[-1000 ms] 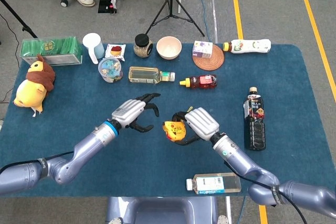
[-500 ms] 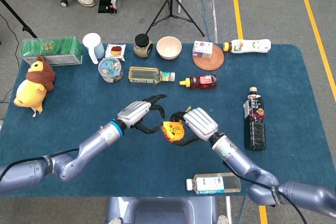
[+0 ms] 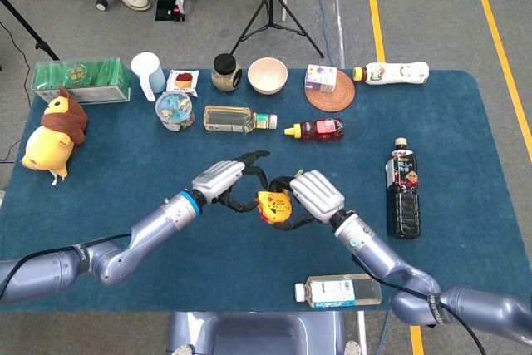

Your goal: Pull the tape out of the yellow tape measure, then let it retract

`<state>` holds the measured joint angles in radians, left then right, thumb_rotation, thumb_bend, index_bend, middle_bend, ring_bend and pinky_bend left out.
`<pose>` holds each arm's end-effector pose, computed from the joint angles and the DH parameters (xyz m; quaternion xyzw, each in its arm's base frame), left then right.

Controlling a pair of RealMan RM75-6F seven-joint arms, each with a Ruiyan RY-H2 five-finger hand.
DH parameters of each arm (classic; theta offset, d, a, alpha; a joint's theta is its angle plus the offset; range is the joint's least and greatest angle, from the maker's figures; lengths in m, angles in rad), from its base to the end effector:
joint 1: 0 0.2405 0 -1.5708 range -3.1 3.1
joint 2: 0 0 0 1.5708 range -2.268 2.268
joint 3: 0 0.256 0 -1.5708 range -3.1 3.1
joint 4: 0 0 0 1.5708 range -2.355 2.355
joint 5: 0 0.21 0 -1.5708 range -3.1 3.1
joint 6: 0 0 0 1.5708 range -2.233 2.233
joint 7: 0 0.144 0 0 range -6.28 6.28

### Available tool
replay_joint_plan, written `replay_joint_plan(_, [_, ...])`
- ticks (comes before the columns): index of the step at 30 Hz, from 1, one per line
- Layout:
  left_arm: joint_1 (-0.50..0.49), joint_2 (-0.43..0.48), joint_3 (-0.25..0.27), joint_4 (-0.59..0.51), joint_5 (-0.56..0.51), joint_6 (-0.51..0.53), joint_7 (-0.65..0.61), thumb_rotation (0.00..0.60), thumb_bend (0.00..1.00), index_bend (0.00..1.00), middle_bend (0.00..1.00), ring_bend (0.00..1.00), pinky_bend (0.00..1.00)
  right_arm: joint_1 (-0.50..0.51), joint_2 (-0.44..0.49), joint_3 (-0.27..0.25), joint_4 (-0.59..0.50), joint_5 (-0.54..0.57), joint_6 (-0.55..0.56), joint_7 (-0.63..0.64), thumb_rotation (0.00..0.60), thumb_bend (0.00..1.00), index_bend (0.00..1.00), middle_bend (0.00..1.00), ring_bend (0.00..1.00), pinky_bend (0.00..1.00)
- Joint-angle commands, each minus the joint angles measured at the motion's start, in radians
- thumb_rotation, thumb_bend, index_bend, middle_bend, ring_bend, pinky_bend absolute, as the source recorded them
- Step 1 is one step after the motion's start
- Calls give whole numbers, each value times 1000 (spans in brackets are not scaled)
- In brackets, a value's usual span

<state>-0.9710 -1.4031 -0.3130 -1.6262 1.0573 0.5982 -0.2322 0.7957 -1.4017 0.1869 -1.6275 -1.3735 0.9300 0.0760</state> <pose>-0.0425 0.3617 -0.0019 -0.7050 -0.5509 -0.4165 0.1613 -0.0936 -0.3333 0.0177 0.7426 -0.3995 0.4716 0.2579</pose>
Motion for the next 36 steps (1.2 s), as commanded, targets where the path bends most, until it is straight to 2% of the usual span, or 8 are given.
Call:
replay_joint_plan(1, [-3, -2, 0, 2, 0, -2, -3, 600, 300, 380, 30, 0, 94, 0, 1, 1, -1, 0, 1, -2, 422, 229, 586, 594, 645, 614])
replay_joint_plan(21, [-20, -2, 10, 9, -33, 7, 4, 600, 296, 385, 30, 0, 93, -4, 15, 6, -8, 20, -2, 10, 428, 229, 586, 593, 645, 614])
replay_joint_plan(36, [-34, -9, 7, 18, -60, 17, 13, 600, 324, 510, 31, 0, 93, -13, 28, 7, 15, 32, -5, 32, 424, 230, 586, 593, 645, 614])
